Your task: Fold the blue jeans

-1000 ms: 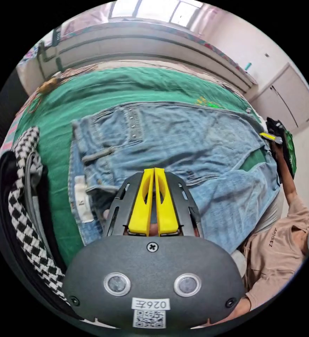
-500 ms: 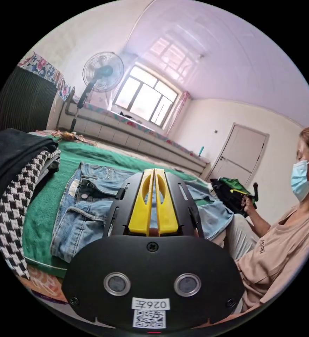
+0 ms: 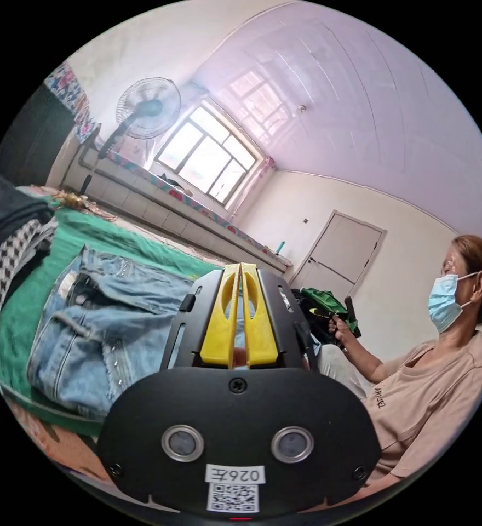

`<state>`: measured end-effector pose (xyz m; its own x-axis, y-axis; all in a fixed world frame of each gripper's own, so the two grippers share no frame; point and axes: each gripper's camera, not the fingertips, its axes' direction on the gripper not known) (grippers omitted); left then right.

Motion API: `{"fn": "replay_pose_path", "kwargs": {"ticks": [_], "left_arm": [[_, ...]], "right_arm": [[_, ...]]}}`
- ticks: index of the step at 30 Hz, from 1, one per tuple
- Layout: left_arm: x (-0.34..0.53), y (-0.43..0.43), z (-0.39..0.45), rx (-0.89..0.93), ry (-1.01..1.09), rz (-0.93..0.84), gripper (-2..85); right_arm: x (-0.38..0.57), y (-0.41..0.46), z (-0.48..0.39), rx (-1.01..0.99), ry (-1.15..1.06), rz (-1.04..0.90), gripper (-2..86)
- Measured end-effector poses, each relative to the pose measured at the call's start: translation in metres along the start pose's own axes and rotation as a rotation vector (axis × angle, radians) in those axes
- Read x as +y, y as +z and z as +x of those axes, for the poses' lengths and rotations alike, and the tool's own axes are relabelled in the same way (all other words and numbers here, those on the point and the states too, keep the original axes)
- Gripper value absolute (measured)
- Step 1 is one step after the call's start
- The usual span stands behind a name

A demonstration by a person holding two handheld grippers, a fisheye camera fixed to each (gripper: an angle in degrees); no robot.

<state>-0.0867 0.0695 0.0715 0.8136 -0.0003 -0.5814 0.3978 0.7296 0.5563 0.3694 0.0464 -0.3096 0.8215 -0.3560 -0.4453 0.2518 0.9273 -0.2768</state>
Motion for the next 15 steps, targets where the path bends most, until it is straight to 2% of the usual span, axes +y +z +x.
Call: {"fn": "replay_pose_path", "kwargs": {"ticks": [3, 5, 6, 8, 10, 12, 14, 15], "left_arm": [[-0.055, 0.105, 0.035, 0.077, 0.149, -0.156, 2.0], [-0.086, 0.221, 0.063, 0.201, 0.208, -0.326, 8.7], [-0.091, 0.252, 0.07, 0.233, 0.216, -0.374, 9.6], [-0.098, 0.374, 0.102, 0.304, 0.237, -0.552, 13.2], [-0.091, 0.46, 0.13, 0.291, 0.283, -0.671, 14.1], [-0.076, 0.541, 0.162, 0.238, 0.364, -0.791, 16.0], [-0.05, 0.637, 0.203, 0.108, 0.511, -0.921, 17.2], [-0.043, 0.659, 0.212, 0.073, 0.553, -0.947, 17.6]], "right_arm": [[-0.038, 0.015, 0.006, 0.049, 0.013, -0.007, -0.9], [-0.066, 0.03, 0.022, 0.077, 0.121, 0.003, -0.9], [-0.07, 0.034, 0.027, 0.07, 0.163, 0.014, -0.9], [-0.071, 0.049, 0.044, -0.053, 0.316, 0.088, -0.9], [-0.065, 0.063, 0.049, -0.104, 0.318, 0.09, -0.9], [-0.058, 0.078, 0.047, -0.029, 0.252, 0.031, -0.9], [-0.048, 0.096, 0.041, 0.084, 0.082, -0.074, -0.9], [-0.045, 0.101, 0.042, 0.116, 0.064, -0.09, -0.9]]}}
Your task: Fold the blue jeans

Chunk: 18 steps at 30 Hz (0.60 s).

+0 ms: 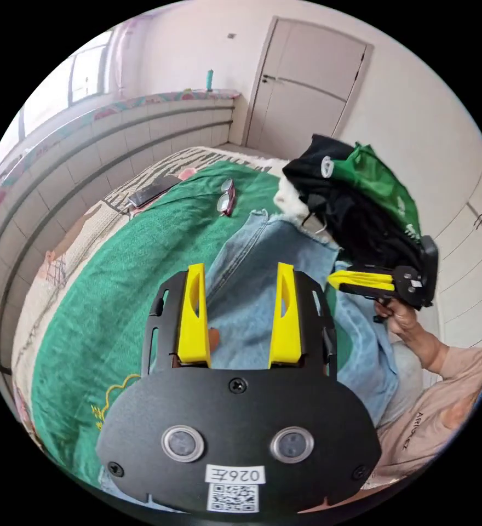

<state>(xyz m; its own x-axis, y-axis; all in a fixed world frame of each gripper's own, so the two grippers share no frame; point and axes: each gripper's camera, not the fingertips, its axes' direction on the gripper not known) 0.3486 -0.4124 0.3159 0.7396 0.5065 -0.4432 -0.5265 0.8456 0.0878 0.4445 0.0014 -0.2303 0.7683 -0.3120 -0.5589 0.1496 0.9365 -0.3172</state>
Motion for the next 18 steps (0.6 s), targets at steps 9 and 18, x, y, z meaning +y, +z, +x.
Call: {"fn": "replay_pose_path", "kwargs": {"ticks": [9, 18], "left_arm": [[-0.131, 0.147, 0.027, -0.126, 0.109, -0.436, 3.4], [-0.061, 0.1, -0.031, -0.1, -0.149, -0.17, 8.0]], "right_arm": [[-0.003, 0.012, 0.014, -0.267, -0.102, 0.0, -0.9], [0.012, 0.018, 0.02, -0.217, -0.067, 0.028, -0.9]]}}
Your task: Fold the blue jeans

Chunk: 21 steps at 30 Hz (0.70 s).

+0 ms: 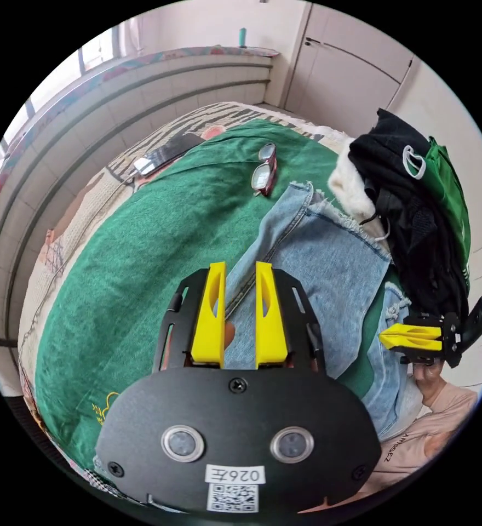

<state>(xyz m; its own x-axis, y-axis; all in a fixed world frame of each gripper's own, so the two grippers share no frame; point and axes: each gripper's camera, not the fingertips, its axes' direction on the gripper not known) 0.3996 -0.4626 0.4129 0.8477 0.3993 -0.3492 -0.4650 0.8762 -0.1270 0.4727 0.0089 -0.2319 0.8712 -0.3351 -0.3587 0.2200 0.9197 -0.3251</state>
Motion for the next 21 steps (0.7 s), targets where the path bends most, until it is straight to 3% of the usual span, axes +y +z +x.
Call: {"fn": "replay_pose_path", "kwargs": {"ticks": [3, 5, 6, 8, 9, 10, 13, 15, 18, 21], "left_arm": [[0.049, -0.025, -0.02, 0.121, -0.063, 0.155, 3.0], [0.096, -0.027, -0.028, 0.377, -0.028, 0.258, -0.1], [0.105, -0.022, -0.028, 0.423, -0.018, 0.24, -0.4], [0.13, 0.026, -0.018, 0.349, 0.046, -0.086, -0.7], [0.137, 0.036, -0.018, 0.321, 0.049, -0.115, -0.7], [0.156, 0.029, -0.029, 0.372, -0.015, 0.018, -0.8], [0.187, 0.031, -0.054, 0.524, -0.078, -0.002, -0.9], [0.216, 0.024, -0.065, 0.567, -0.114, 0.078, -1.0], [0.288, -0.017, -0.083, 0.681, -0.144, 0.374, -1.0], [0.382, -0.08, -0.095, 0.63, -0.148, 0.645, -1.0]], "right_arm": [[-0.001, 0.02, -0.006, -0.007, -0.043, -0.046, -0.9], [-0.003, 0.048, -0.009, 0.089, -0.071, -0.175, -0.9], [-0.003, 0.059, -0.008, 0.153, -0.071, -0.248, -0.9], [0.003, 0.066, 0.006, 0.13, -0.028, -0.28, -0.9], [0.004, 0.066, 0.012, 0.109, 0.003, -0.291, -0.9], [0.007, 0.064, 0.019, 0.088, 0.039, -0.28, -0.9], [0.016, 0.058, 0.012, 0.155, 0.057, -0.241, -0.9], [0.02, 0.048, -0.011, 0.259, -0.013, -0.133, -0.9], [0.024, 0.041, -0.045, 0.314, -0.132, -0.031, -0.9], [0.038, 0.012, -0.06, 0.397, -0.147, 0.17, -1.0]]}}
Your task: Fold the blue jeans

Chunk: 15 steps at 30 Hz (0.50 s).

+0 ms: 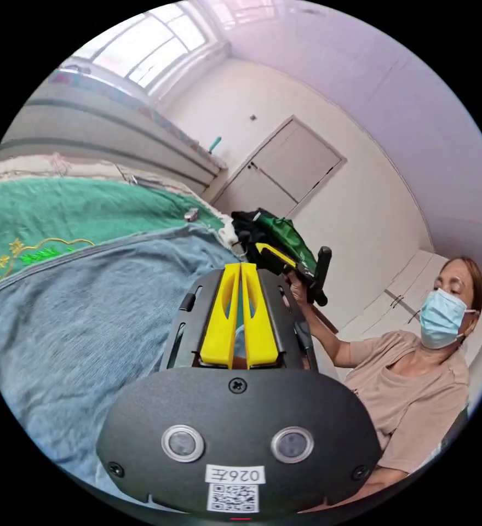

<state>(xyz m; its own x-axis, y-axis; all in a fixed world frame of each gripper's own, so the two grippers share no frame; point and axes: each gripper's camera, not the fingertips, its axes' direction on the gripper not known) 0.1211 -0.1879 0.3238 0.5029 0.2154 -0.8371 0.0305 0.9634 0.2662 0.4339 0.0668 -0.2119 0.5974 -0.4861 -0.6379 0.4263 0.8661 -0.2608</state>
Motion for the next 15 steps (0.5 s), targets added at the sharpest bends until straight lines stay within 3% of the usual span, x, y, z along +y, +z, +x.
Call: {"fn": "replay_pose_path", "kwargs": {"ticks": [2, 5, 8, 10, 15], "left_arm": [[0.043, -0.081, 0.045, -0.16, 0.133, 0.164, -0.9], [0.116, -0.17, 0.105, -0.368, 0.278, 0.406, -0.8], [0.192, -0.25, 0.137, -0.498, 0.293, 0.575, -0.1], [0.233, -0.295, 0.138, -0.572, 0.193, 0.602, -0.3], [0.34, -0.38, 0.115, -0.789, -0.208, 0.626, 0.4]], "right_arm": [[0.015, -0.042, 0.01, -0.014, 0.058, 0.23, -1.1], [0.032, -0.083, 0.026, -0.139, 0.148, 0.387, -1.1], [0.046, -0.118, 0.037, -0.303, 0.234, 0.505, -1.0], [0.044, -0.132, 0.038, -0.356, 0.229, 0.48, -1.0], [0.06, -0.117, 0.018, -0.358, 0.194, 0.166, -0.9]]}}
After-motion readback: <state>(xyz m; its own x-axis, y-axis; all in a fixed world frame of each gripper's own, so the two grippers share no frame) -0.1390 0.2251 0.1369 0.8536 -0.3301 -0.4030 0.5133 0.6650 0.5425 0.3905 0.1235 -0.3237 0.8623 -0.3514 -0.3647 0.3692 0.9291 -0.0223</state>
